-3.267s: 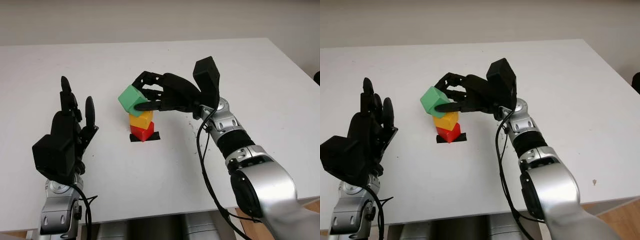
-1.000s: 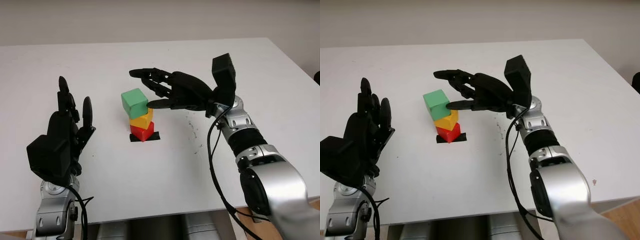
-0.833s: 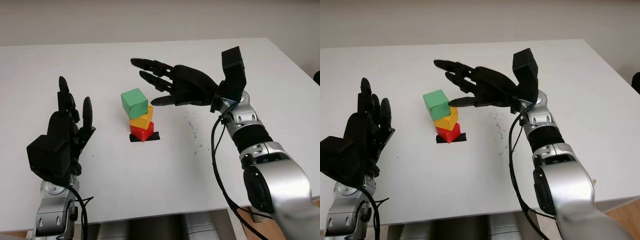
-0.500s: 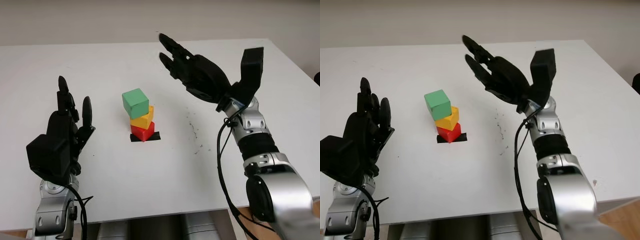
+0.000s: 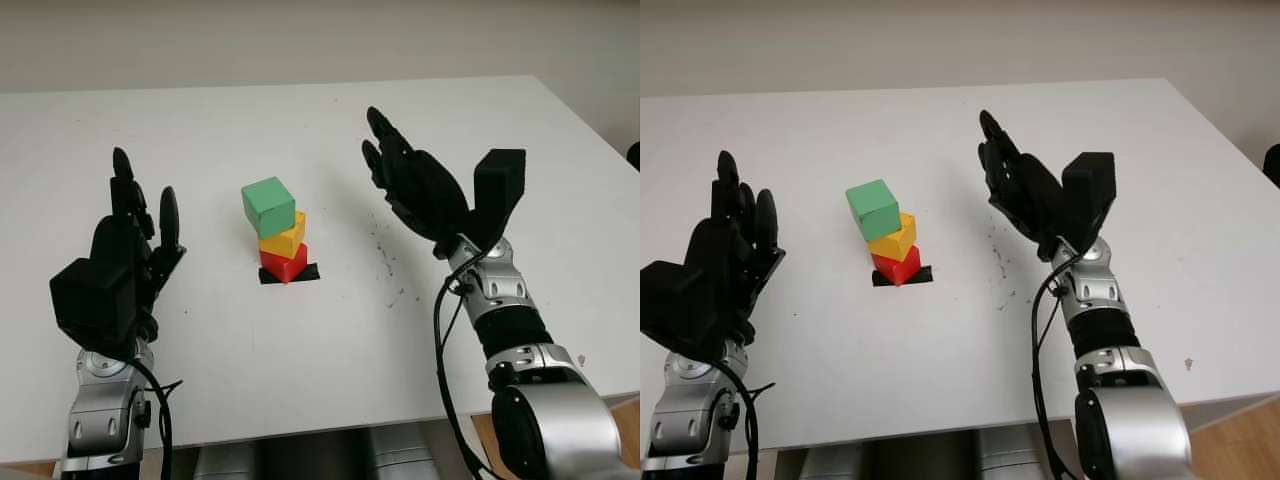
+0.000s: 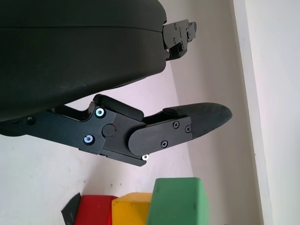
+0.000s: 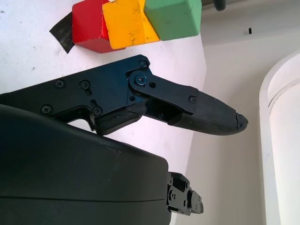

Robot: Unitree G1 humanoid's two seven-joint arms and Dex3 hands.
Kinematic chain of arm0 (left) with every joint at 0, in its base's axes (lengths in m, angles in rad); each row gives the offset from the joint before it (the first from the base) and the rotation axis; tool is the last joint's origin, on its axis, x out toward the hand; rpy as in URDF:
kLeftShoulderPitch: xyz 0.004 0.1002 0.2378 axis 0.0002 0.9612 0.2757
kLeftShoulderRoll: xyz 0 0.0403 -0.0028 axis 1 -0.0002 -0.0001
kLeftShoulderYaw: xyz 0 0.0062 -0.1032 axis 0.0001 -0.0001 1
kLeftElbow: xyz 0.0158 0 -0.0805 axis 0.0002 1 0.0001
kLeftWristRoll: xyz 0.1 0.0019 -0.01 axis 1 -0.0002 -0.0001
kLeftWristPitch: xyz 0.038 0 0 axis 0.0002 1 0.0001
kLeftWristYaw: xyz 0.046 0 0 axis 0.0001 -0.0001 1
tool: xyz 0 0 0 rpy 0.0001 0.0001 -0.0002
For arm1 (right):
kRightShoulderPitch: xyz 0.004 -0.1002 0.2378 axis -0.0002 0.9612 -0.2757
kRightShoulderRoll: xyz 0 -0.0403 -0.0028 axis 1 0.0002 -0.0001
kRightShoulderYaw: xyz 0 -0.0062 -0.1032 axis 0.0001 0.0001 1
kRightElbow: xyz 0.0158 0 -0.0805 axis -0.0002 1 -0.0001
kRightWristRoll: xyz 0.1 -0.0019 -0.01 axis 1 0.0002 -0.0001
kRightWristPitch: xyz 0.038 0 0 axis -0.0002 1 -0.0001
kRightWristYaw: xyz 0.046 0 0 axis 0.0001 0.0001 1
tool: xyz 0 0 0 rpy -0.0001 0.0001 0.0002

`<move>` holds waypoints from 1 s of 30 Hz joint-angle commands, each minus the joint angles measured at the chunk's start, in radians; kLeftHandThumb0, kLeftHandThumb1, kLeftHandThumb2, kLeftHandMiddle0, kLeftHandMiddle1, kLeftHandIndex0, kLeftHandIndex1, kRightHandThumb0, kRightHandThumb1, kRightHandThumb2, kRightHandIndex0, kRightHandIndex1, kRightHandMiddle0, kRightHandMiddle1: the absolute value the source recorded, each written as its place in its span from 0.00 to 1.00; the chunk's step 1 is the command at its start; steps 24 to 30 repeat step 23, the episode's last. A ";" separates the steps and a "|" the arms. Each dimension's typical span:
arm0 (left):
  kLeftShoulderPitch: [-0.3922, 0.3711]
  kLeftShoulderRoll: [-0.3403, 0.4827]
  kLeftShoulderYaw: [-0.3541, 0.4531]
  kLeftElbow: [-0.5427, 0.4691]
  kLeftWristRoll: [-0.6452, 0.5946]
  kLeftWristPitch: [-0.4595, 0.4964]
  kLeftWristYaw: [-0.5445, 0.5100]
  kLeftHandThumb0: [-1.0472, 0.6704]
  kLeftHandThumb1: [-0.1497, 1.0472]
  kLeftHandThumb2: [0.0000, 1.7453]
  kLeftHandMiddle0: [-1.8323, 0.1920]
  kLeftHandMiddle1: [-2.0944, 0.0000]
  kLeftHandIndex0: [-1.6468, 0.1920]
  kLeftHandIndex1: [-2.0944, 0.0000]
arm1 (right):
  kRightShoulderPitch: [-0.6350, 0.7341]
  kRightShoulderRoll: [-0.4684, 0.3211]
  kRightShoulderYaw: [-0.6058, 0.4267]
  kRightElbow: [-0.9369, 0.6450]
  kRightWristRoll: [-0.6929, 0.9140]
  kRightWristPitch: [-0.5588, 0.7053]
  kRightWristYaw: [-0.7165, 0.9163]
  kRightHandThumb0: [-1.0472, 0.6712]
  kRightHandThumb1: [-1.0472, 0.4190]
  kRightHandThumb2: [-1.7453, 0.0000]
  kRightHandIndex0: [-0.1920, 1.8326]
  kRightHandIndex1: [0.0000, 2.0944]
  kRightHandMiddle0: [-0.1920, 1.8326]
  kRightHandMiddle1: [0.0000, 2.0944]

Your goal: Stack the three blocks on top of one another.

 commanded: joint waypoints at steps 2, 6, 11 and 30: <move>-0.033 0.025 0.009 0.027 0.012 -0.027 0.000 0.19 1.00 0.40 1.00 1.00 1.00 1.00 | 0.020 0.017 0.003 -0.034 -0.007 0.002 -0.035 0.15 0.00 0.53 0.00 0.00 0.00 0.00; -0.052 0.049 0.014 0.059 0.016 -0.030 -0.005 0.19 1.00 0.41 1.00 1.00 1.00 1.00 | 0.052 0.049 0.013 -0.082 -0.025 0.016 -0.117 0.17 0.00 0.52 0.00 0.00 0.00 0.00; -0.075 0.068 0.022 0.094 -0.003 -0.019 -0.023 0.19 1.00 0.43 1.00 1.00 1.00 1.00 | 0.074 0.081 0.032 -0.147 -0.050 0.047 -0.195 0.16 0.00 0.51 0.00 0.00 0.00 0.00; -0.061 0.102 0.029 0.104 -0.084 0.001 -0.137 0.18 1.00 0.44 0.98 0.99 0.98 0.99 | 0.070 0.092 0.029 -0.152 -0.021 0.110 -0.185 0.15 0.00 0.52 0.00 0.00 0.00 0.00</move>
